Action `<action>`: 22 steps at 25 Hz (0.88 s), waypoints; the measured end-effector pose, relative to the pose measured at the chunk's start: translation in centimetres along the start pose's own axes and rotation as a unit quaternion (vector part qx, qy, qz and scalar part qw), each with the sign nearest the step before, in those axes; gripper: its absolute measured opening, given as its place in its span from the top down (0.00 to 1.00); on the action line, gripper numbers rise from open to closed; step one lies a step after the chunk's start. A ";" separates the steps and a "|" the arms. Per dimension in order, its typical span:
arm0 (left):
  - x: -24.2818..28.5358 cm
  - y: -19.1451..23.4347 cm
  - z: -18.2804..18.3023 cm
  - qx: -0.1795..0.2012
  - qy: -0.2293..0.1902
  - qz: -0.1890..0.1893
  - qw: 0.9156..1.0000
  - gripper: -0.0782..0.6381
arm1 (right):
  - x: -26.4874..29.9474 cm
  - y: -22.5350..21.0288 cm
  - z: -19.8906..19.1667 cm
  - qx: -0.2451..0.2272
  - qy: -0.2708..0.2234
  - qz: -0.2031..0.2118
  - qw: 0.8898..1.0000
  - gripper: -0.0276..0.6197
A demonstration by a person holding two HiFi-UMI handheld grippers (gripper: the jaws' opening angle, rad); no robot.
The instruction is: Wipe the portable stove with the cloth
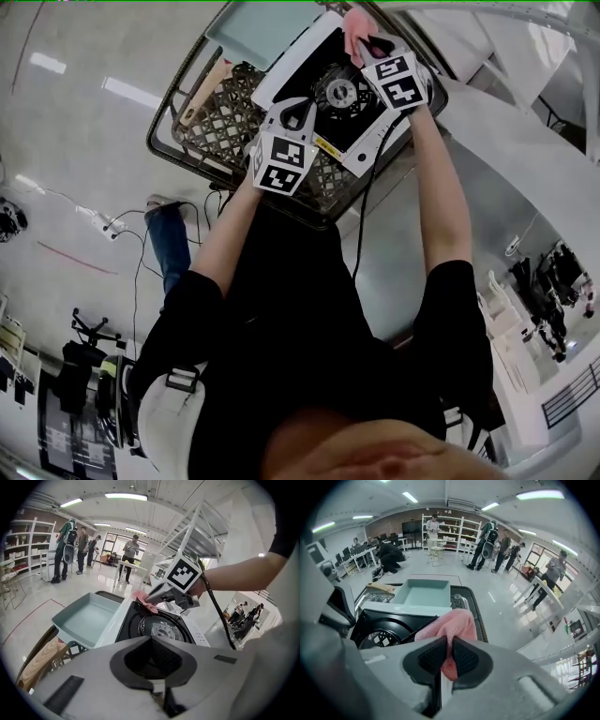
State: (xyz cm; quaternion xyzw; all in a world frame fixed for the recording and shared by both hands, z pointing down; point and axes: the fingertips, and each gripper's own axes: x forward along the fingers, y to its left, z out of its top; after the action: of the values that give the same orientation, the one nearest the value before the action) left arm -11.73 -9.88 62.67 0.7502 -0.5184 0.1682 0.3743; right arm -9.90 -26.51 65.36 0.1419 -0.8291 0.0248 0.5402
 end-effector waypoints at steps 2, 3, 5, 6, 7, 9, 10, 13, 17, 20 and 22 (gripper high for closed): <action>-0.3 0.2 -0.3 0.000 0.003 0.002 1.000 0.89 | 0.4 -0.1 0.8 -0.003 0.002 0.000 1.000 0.91; -0.5 0.4 -0.5 0.000 0.005 0.004 1.000 0.89 | 0.6 -0.2 1.2 -0.006 0.002 0.000 1.000 0.91; -1.0 0.9 -0.8 -0.005 0.005 0.008 1.000 0.89 | 1.0 -0.1 2.2 -0.016 0.002 0.001 1.000 0.91; -1.2 1.1 -1.0 -0.008 0.004 0.010 1.000 0.89 | 1.2 -0.1 2.7 -0.024 0.001 0.004 1.000 0.91; -1.3 1.4 -1.1 -0.010 0.003 0.013 1.000 0.89 | 1.5 0.0 3.1 -0.036 0.000 0.010 0.999 0.91; -1.4 1.7 -1.3 -0.011 0.003 0.016 1.000 0.89 | 1.9 0.0 3.7 -0.064 0.001 0.028 0.998 0.91; -1.3 1.7 -1.4 -0.011 0.003 0.017 1.000 0.89 | 2.1 -0.1 3.8 -0.080 0.004 0.038 0.996 0.91; -1.3 1.8 -1.4 -0.012 0.001 0.017 1.000 0.89 | 2.2 -0.2 4.1 -0.117 0.020 0.068 0.991 0.91; -1.5 1.9 -1.3 -0.008 0.000 0.021 1.000 0.89 | 2.5 0.5 4.7 -0.149 0.046 0.116 0.981 0.91; -1.6 2.0 -0.8 0.003 -0.002 0.028 1.000 0.89 | 2.5 1.0 5.3 -0.156 0.066 0.138 0.976 0.91; -1.8 2.4 -0.3 0.005 -0.002 0.036 0.999 0.89 | 2.5 1.4 5.7 -0.164 0.070 0.137 0.974 0.91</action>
State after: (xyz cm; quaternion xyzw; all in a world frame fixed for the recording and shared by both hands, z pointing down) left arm -14.63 -8.93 62.62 0.7333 -0.5451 0.1823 0.3632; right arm -16.25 -26.80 65.46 -0.0661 -0.7933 -0.0276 0.6046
